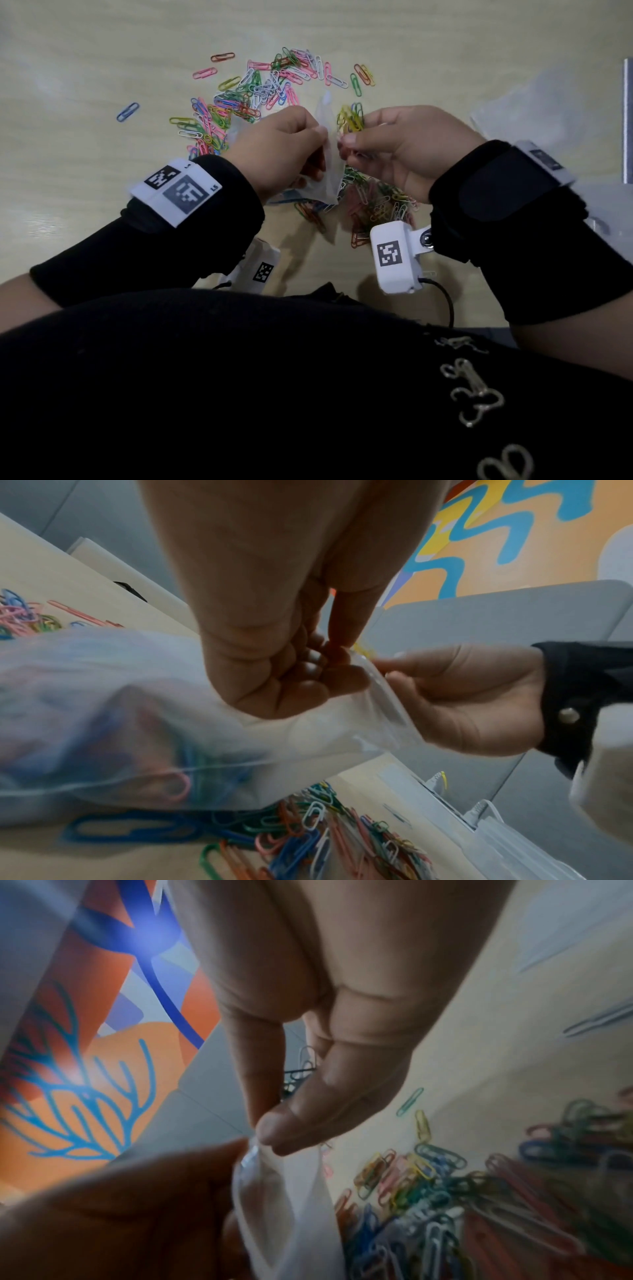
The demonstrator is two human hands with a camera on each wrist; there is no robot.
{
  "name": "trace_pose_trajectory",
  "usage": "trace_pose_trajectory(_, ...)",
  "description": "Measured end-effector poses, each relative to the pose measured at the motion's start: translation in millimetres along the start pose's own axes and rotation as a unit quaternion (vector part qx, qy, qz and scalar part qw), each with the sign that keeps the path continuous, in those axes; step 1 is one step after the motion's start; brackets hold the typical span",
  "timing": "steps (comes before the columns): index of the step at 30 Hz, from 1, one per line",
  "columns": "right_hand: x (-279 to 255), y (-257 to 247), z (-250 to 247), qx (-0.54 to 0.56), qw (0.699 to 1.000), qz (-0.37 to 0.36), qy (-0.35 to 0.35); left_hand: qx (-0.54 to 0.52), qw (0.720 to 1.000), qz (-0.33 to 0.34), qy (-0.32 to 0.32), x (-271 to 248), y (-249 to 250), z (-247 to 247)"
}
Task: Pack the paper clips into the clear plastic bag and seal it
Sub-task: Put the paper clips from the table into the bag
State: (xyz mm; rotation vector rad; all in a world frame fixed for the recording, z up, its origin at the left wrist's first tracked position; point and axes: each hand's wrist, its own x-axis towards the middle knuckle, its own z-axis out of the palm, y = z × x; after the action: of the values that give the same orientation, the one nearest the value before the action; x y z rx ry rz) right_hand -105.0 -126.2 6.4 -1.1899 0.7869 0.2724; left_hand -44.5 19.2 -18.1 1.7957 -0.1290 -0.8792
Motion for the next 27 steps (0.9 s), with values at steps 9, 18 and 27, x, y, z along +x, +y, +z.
trace_pose_trajectory(9,7.1,8.9,8.8,-0.327,0.943,-0.025,0.050,0.000,1.000,0.010,-0.024,-1.5,-2.3,1.9)
trace_pose_trajectory(18,0.7,1.0,-0.6,-0.326,0.938,-0.086,0.075,0.007,1.000,0.001,0.006,1.4,-3.9,1.1)
trace_pose_trajectory(27,-18.2,29.3,-29.3,-0.666,0.724,0.133,0.122,-0.007,1.000,-0.006,0.009,1.5,-6.1,0.0)
